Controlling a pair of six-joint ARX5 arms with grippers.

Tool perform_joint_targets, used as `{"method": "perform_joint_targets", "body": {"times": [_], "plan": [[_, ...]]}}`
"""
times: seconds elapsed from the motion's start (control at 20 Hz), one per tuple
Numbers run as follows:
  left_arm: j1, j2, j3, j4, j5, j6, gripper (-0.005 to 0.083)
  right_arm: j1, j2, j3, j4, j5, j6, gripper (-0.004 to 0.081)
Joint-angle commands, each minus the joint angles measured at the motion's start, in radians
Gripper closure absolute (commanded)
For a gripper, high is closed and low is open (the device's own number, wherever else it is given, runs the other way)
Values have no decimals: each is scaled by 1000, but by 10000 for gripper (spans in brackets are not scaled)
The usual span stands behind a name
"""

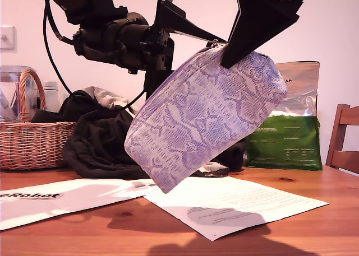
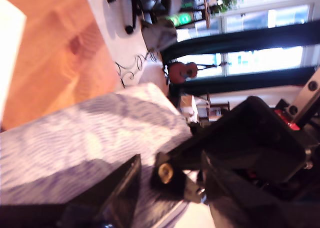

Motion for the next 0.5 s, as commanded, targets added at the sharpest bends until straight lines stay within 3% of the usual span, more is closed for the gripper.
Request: {"method": "perform_joint_targets", "body": {"times": [0.0, 0.45], "plan": [[-2, 31, -3, 4, 6, 5, 563, 3, -14, -4, 19, 1, 4, 782], [5, 31, -3, 10, -20, 24, 796, 3, -14, -4, 11, 1, 31, 782]]}}
